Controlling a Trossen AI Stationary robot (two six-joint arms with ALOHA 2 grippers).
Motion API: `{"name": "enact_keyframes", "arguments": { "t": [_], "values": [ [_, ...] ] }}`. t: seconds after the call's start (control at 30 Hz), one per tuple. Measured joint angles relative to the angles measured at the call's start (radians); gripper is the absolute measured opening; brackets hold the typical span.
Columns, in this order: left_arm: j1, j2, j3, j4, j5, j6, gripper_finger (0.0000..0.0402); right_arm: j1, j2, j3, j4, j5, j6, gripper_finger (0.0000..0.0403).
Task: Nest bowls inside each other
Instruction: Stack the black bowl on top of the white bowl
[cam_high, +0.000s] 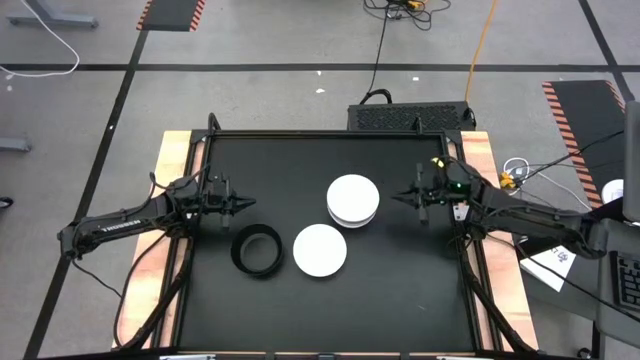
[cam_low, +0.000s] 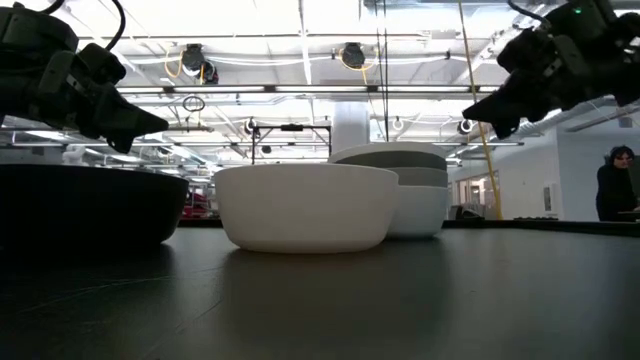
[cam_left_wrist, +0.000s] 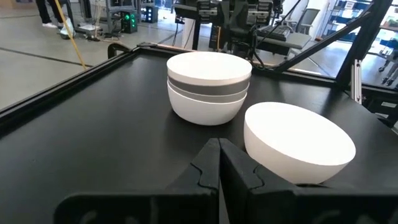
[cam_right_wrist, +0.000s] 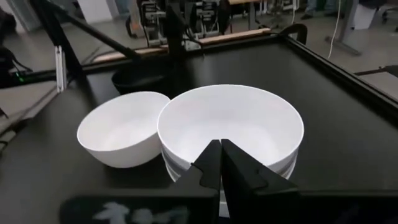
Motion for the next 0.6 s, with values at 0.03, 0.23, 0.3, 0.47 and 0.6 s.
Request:
{"name": "enact_keyframes", "arguments": {
  "t": [0.03, 0.23, 0.3, 0.47, 0.6],
  "values": [
    [0.0, 0.0, 0.0, 0.0, 0.001, 0.0, 0.0008, 0.002, -0.015, -0.01, 0.003, 0.0, 0.011, 0.0001],
    [0.0, 0.0, 0.0, 0.0, 0.001, -0.001, 0.0008, 0.07, -0.102, -0.053, 0.033, 0.032, 0.037, 0.0],
    [0.0, 0.0, 0.0, 0.0, 0.001, -0.001, 0.0007, 0.112, -0.122, -0.06, 0.034, 0.086, 0.039, 0.0],
    [0.0, 0.0, 0.0, 0.001, 0.001, -0.003, 0.0008, 0.221, -0.137, -0.062, 0.041, 0.188, 0.027, 0.0],
    [0.0, 0.0, 0.0, 0.001, 0.001, 0.001, 0.0008, 0.271, -0.136, -0.062, 0.033, 0.22, 0.011, 0.0]
  ]
}}
